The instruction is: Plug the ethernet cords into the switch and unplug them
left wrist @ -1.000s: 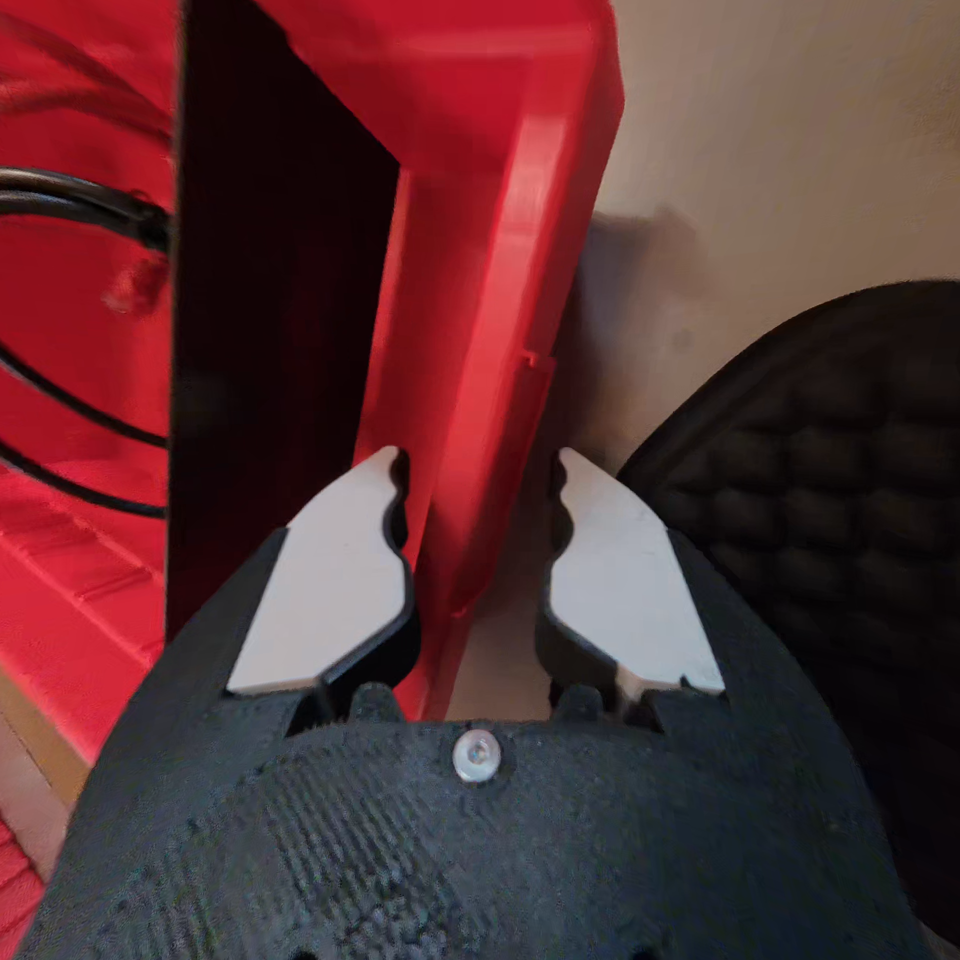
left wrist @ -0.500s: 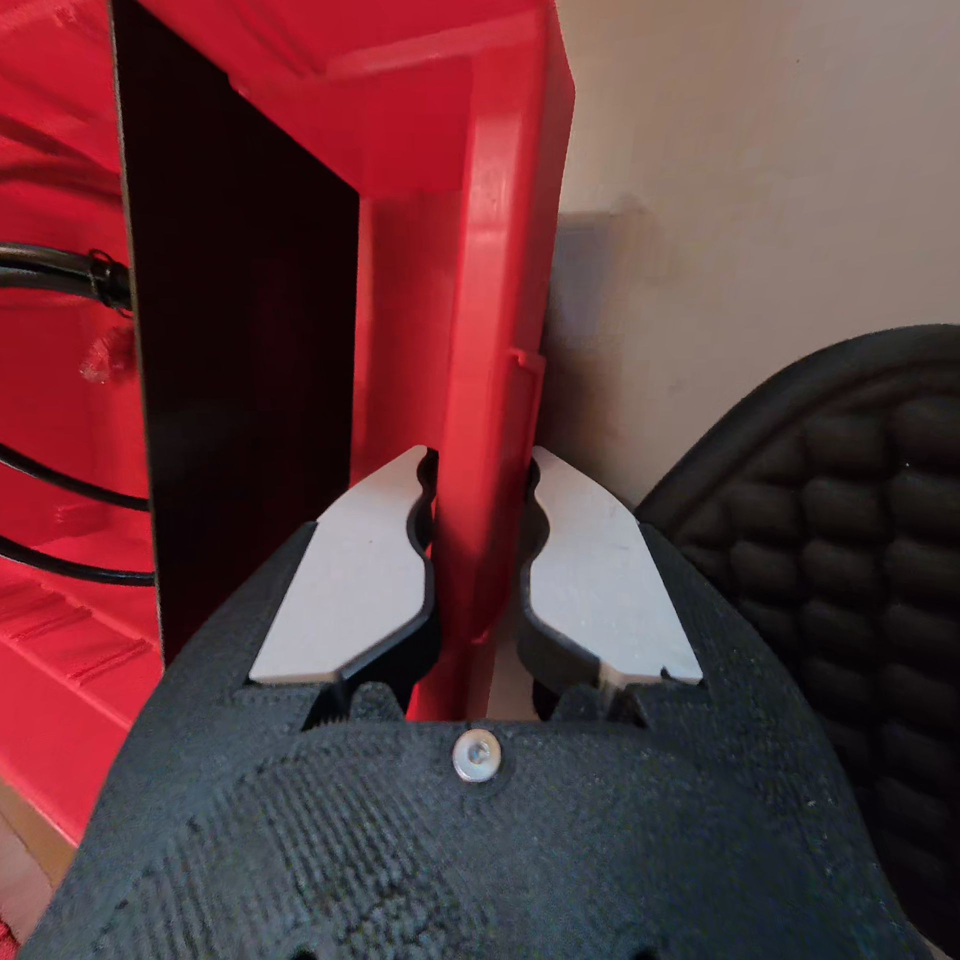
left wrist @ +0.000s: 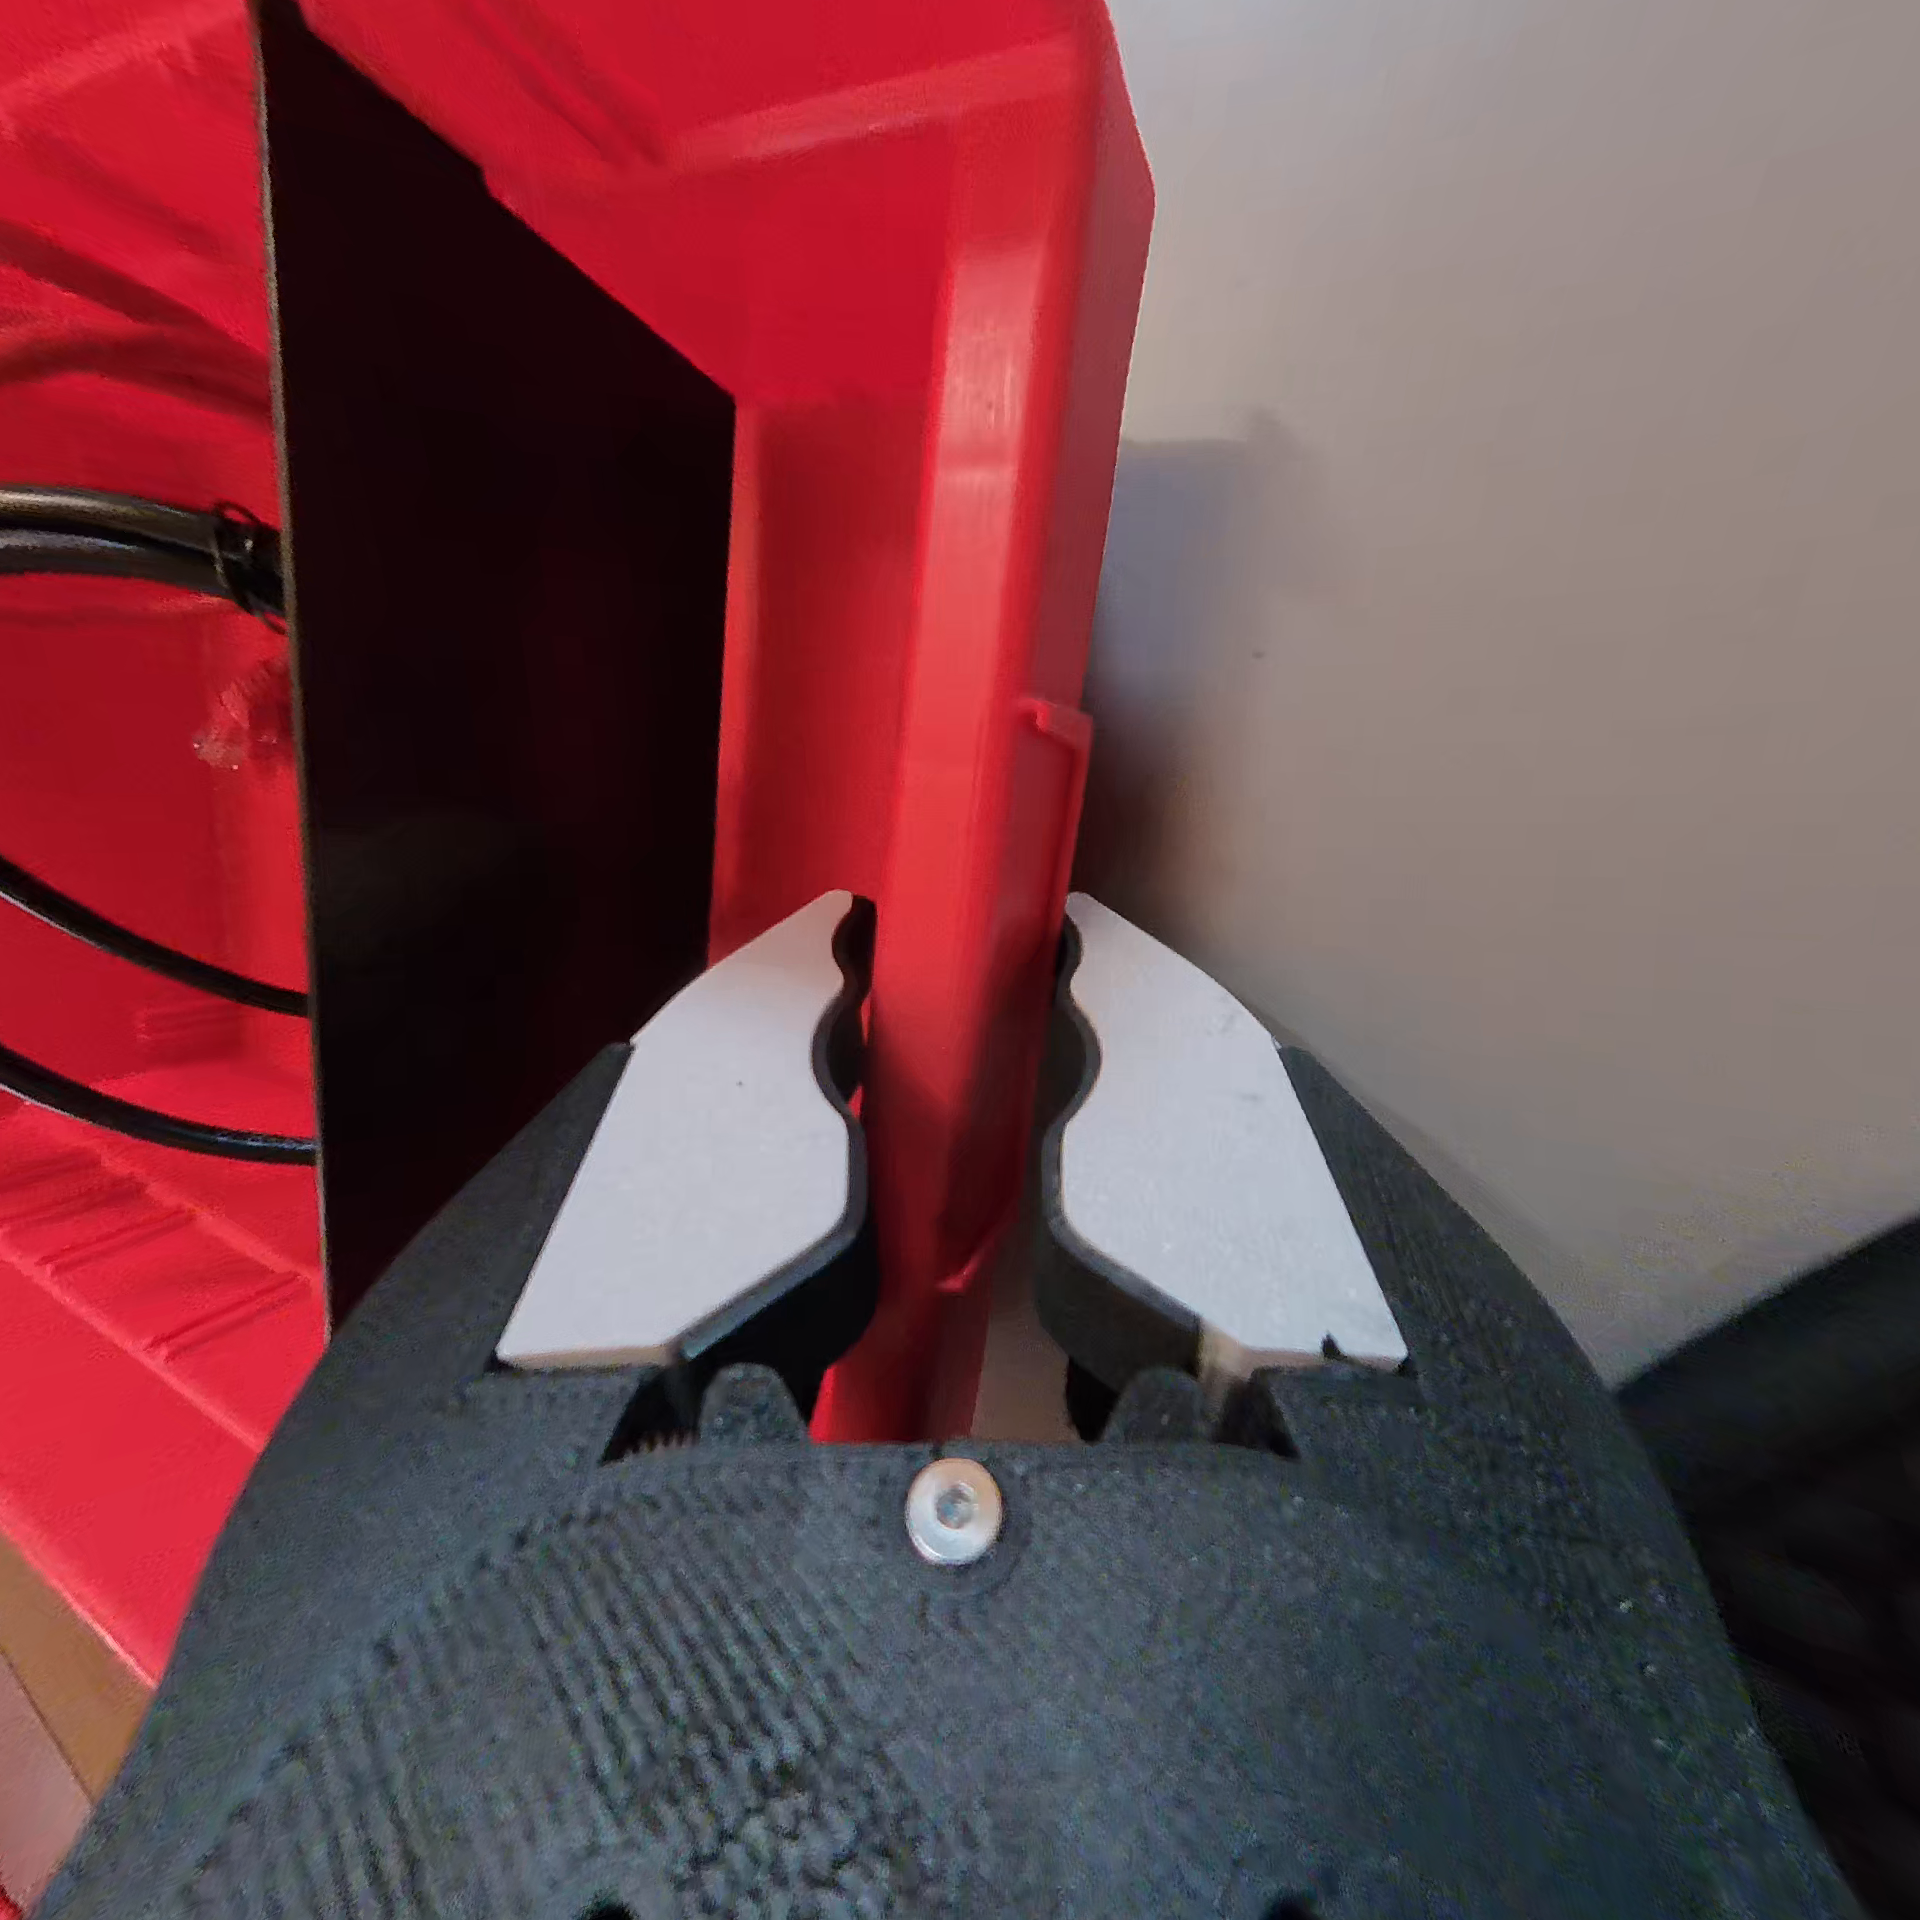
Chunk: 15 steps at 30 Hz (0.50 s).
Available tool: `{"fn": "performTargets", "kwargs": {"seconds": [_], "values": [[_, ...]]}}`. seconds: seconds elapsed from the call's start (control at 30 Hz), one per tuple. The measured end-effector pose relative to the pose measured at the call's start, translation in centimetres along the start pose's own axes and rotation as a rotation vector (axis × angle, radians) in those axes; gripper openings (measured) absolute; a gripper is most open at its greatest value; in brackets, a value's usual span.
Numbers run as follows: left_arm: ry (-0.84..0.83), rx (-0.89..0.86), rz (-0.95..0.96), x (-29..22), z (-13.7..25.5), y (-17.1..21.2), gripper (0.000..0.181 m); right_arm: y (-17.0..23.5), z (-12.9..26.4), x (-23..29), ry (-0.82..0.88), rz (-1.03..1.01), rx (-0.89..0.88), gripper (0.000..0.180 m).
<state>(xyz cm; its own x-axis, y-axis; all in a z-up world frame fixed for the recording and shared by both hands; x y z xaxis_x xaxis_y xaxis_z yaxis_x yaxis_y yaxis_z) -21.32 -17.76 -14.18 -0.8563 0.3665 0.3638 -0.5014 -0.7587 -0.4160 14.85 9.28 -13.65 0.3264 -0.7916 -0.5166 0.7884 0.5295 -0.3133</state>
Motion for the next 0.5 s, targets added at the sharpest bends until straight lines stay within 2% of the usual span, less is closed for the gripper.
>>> {"fn": "performTargets", "kwargs": {"seconds": [0.37,0.5], "values": [[-0.050,-0.036,0.151,3.5,-2.6,-1.5,0.036,1.0,-1.2,-1.7,0.097,0.069,-0.038,0.031],[-0.056,-0.046,0.178,3.0,-2.1,-2.1,0.044,0.9,-0.4,-0.9,0.136,0.009,-0.089,0.040]]}}
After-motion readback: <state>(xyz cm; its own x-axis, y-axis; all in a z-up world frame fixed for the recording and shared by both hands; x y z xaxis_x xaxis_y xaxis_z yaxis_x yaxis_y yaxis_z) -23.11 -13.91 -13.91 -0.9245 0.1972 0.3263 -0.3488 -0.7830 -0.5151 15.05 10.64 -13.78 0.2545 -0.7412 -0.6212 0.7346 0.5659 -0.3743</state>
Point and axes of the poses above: each gripper's, where its closed fingertips meet, z back along the fingers, y out of its underside, x = y × z across the jaws, the point moved 10 cm from there along z, back along the fingers, and after that the axes turned 8 degrees about z, right-handed, at the moved point
